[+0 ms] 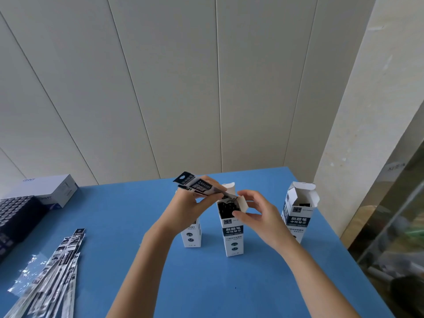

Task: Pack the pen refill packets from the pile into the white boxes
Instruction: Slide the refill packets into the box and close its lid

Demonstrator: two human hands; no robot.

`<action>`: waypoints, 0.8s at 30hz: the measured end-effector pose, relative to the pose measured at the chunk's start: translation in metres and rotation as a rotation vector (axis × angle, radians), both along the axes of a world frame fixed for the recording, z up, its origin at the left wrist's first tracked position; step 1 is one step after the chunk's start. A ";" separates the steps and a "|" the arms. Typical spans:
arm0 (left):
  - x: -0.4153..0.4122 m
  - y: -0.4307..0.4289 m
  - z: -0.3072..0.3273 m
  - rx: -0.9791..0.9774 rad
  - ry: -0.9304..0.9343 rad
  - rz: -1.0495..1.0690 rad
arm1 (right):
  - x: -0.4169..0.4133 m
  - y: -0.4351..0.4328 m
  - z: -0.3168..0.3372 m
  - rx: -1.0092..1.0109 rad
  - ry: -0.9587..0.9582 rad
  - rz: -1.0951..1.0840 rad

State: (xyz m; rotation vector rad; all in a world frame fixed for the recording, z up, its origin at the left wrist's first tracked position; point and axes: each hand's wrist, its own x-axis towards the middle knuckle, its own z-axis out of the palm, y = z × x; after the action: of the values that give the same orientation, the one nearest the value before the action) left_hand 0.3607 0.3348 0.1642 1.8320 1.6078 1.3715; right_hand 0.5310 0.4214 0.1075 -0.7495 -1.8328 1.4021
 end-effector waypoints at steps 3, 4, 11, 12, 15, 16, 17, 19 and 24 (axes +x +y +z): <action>-0.004 0.004 0.007 -0.050 0.026 -0.044 | 0.000 0.000 0.000 -0.009 0.010 -0.005; -0.006 0.005 0.010 -0.068 0.038 -0.057 | 0.000 0.000 0.000 -0.011 0.013 -0.008; -0.014 0.017 0.024 -0.188 0.201 -0.107 | 0.002 0.001 0.000 -0.018 0.018 -0.022; -0.015 0.019 0.024 -0.204 0.213 -0.101 | 0.002 0.001 -0.001 -0.020 0.018 -0.022; -0.012 0.024 0.020 -0.169 0.230 -0.085 | 0.001 0.001 -0.001 -0.026 0.024 -0.021; -0.011 0.026 0.017 -0.154 0.228 -0.081 | 0.001 0.002 -0.001 -0.027 0.025 -0.020; -0.011 0.028 0.013 -0.145 0.223 -0.071 | 0.000 0.002 -0.002 -0.027 0.026 -0.017; -0.009 0.029 0.006 -0.142 0.217 -0.038 | 0.000 0.002 -0.002 -0.020 0.026 -0.010; -0.008 0.029 -0.007 -0.169 0.208 0.046 | -0.001 0.003 -0.003 -0.014 0.033 -0.012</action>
State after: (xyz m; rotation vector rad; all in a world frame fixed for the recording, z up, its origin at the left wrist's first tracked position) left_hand 0.3525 0.3640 0.1571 1.8972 1.8179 1.0551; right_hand 0.5297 0.4245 0.1049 -0.7388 -1.7924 1.4126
